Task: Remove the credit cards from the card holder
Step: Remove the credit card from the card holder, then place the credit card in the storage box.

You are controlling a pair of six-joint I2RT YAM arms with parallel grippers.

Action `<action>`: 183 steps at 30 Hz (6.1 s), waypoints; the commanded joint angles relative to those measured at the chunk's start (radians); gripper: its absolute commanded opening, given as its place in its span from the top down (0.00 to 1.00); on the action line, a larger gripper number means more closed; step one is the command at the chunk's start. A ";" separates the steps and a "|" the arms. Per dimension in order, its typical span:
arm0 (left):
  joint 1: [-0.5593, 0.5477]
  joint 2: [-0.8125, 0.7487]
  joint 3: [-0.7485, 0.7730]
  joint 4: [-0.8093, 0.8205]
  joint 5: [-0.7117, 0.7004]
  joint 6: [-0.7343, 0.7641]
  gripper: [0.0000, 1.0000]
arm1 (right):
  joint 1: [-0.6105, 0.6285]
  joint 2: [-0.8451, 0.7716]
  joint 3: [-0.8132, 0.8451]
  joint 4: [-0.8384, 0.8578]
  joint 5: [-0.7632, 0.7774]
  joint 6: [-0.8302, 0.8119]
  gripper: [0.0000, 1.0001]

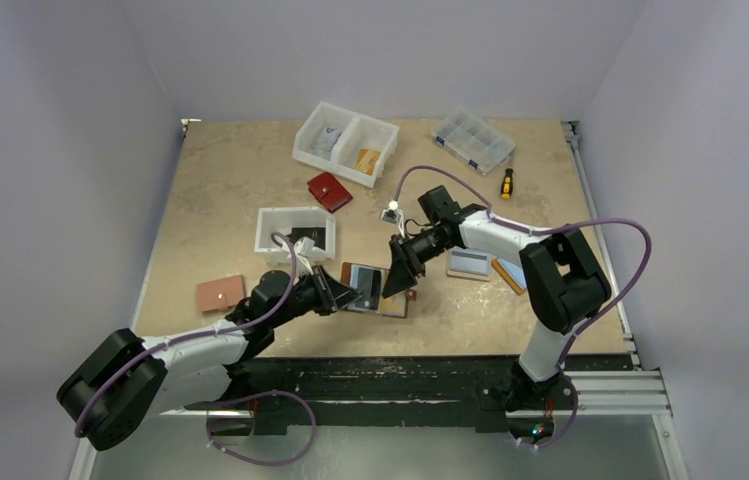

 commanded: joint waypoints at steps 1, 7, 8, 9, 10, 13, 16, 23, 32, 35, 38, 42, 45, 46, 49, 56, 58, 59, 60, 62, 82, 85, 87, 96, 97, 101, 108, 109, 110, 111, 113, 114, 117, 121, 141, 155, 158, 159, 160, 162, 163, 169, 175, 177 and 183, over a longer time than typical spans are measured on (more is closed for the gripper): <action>0.002 -0.046 -0.008 0.154 -0.031 -0.058 1.00 | -0.012 -0.035 -0.042 0.115 -0.084 0.132 0.46; 0.003 -0.029 -0.008 0.244 -0.032 -0.103 1.00 | -0.039 -0.035 -0.067 0.219 -0.166 0.268 0.45; 0.003 -0.022 -0.006 0.256 -0.029 -0.108 1.00 | -0.040 -0.037 -0.075 0.244 -0.182 0.295 0.45; 0.002 -0.013 -0.005 0.275 -0.024 -0.113 1.00 | -0.040 -0.040 -0.084 0.276 -0.199 0.328 0.45; 0.002 -0.004 -0.004 0.292 -0.020 -0.120 1.00 | -0.042 -0.043 -0.096 0.319 -0.218 0.364 0.45; 0.003 0.012 -0.002 0.330 -0.016 -0.130 1.00 | -0.047 -0.054 -0.141 0.480 -0.269 0.509 0.46; 0.001 0.026 0.002 0.355 -0.011 -0.138 1.00 | -0.054 -0.058 -0.172 0.604 -0.283 0.610 0.47; -0.002 0.057 0.008 0.364 0.002 -0.142 1.00 | -0.069 -0.027 -0.177 0.665 -0.301 0.697 0.71; -0.003 0.041 -0.015 0.329 -0.036 -0.164 0.88 | -0.094 -0.012 -0.200 0.671 -0.245 0.694 1.00; -0.001 0.030 -0.035 0.294 -0.055 -0.183 0.79 | -0.117 -0.002 -0.185 0.566 -0.204 0.594 1.00; 0.000 0.030 -0.075 0.294 -0.074 -0.200 0.79 | -0.124 0.014 -0.150 0.427 -0.151 0.468 1.00; 0.001 0.032 -0.132 0.276 -0.093 -0.191 0.95 | -0.124 0.042 -0.111 0.264 -0.020 0.314 1.00; 0.002 0.039 -0.163 0.258 -0.092 -0.176 1.00 | -0.124 0.063 -0.095 0.212 0.043 0.265 1.00; 0.002 0.045 -0.189 0.264 -0.088 -0.174 1.00 | -0.124 0.070 -0.091 0.202 0.050 0.255 1.00; 0.002 0.047 -0.219 0.275 -0.077 -0.169 1.00 | -0.125 0.089 -0.072 0.151 0.104 0.213 1.00; 0.002 -0.016 -0.128 0.134 -0.031 -0.072 0.89 | -0.124 0.126 0.012 -0.053 0.258 0.028 1.00; 0.001 -0.024 -0.083 0.076 -0.016 -0.037 0.87 | -0.124 0.125 0.031 -0.102 0.288 -0.023 1.00; 0.001 -0.026 -0.067 0.062 -0.010 -0.023 0.87 | -0.124 0.125 0.043 -0.127 0.297 -0.042 1.00; 0.001 -0.027 -0.054 0.049 -0.008 -0.014 0.86 | -0.124 0.126 0.059 -0.160 0.307 -0.068 1.00; 0.001 -0.027 -0.037 0.031 -0.013 0.000 0.86 | -0.124 0.126 0.096 -0.224 0.325 -0.132 1.00; 0.001 -0.227 0.301 -0.518 -0.220 0.246 0.34 | -0.134 0.131 0.181 -0.508 0.493 -0.354 1.00; 0.003 -0.251 0.254 -0.447 -0.193 0.202 0.29 | -0.137 0.118 0.178 -0.517 0.533 -0.370 1.00; 0.002 -0.251 0.235 -0.409 -0.165 0.184 0.29 | -0.136 0.093 0.166 -0.522 0.562 -0.386 1.00; 0.001 -0.103 0.202 -0.181 -0.053 0.087 0.29 | -0.135 -0.052 0.083 -0.491 0.676 -0.397 1.00; 0.001 -0.074 0.213 -0.159 -0.045 0.086 0.30 | -0.136 -0.062 0.077 -0.493 0.674 -0.404 1.00; 0.001 0.069 0.277 -0.090 0.010 0.075 0.30 | -0.136 -0.095 0.055 -0.487 0.676 -0.407 1.00; -0.029 0.223 0.294 0.068 0.042 0.008 0.32 | -0.158 -0.152 0.037 -0.456 0.658 -0.388 1.00; -0.045 0.239 0.295 0.090 0.033 0.006 0.32 | -0.165 -0.151 0.037 -0.460 0.632 -0.392 1.00; -0.064 0.254 0.298 0.105 0.022 0.009 0.32 | -0.171 -0.148 0.039 -0.467 0.609 -0.402 1.00; -0.082 0.271 0.306 0.116 0.009 0.012 0.32 | -0.173 -0.143 0.042 -0.472 0.601 -0.412 1.00; -0.119 0.314 0.325 0.124 -0.012 0.017 0.33 | -0.177 -0.129 0.049 -0.481 0.586 -0.424 1.00; -0.133 0.338 0.339 0.126 -0.016 0.017 0.33 | -0.178 -0.124 0.051 -0.483 0.583 -0.427 1.00; -0.162 0.406 0.371 0.140 -0.010 0.008 0.36 | -0.205 -0.129 0.059 -0.457 0.589 -0.417 1.00; -0.174 0.407 0.377 0.135 -0.040 0.015 0.37 | -0.258 -0.160 0.099 -0.467 0.482 -0.464 1.00; -0.187 0.359 0.388 0.196 -0.096 0.006 0.37 | -0.263 -0.046 0.221 -0.869 -0.020 -0.861 1.00; -0.187 0.436 0.381 0.364 0.029 -0.016 1.00 | -0.262 -0.052 0.191 -0.759 0.037 -0.746 0.83; -0.174 0.382 0.370 0.209 -0.007 0.030 1.00 | -0.262 -0.086 0.177 -0.717 0.064 -0.704 0.66; -0.162 0.359 0.365 0.167 -0.015 0.039 1.00 | -0.264 -0.103 0.169 -0.694 0.077 -0.683 0.60; -0.150 0.335 0.359 0.118 -0.024 0.046 1.00 | -0.264 -0.121 0.158 -0.668 0.097 -0.664 0.54; -0.106 0.266 0.351 0.008 -0.038 0.063 1.00 | -0.264 -0.178 0.127 -0.604 0.143 -0.616 0.48; -0.083 0.231 0.351 -0.044 -0.041 0.072 1.00 | -0.266 -0.202 0.109 -0.569 0.177 -0.589 0.44; 0.095 0.032 0.414 -0.414 -0.107 0.101 1.00 | -0.315 -0.351 -0.007 -0.443 0.222 -0.544 0.33; 0.290 -0.011 0.502 -0.632 -0.146 0.006 1.00 | -0.375 -0.439 -0.049 -0.394 0.208 -0.536 0.31; 0.347 0.003 0.506 -0.624 -0.119 -0.043 1.00 | -0.387 -0.459 -0.057 -0.385 0.201 -0.535 0.30; 0.457 0.089 0.588 -0.785 -0.173 -0.093 1.00 | -0.407 -0.485 -0.061 -0.383 0.214 -0.529 0.30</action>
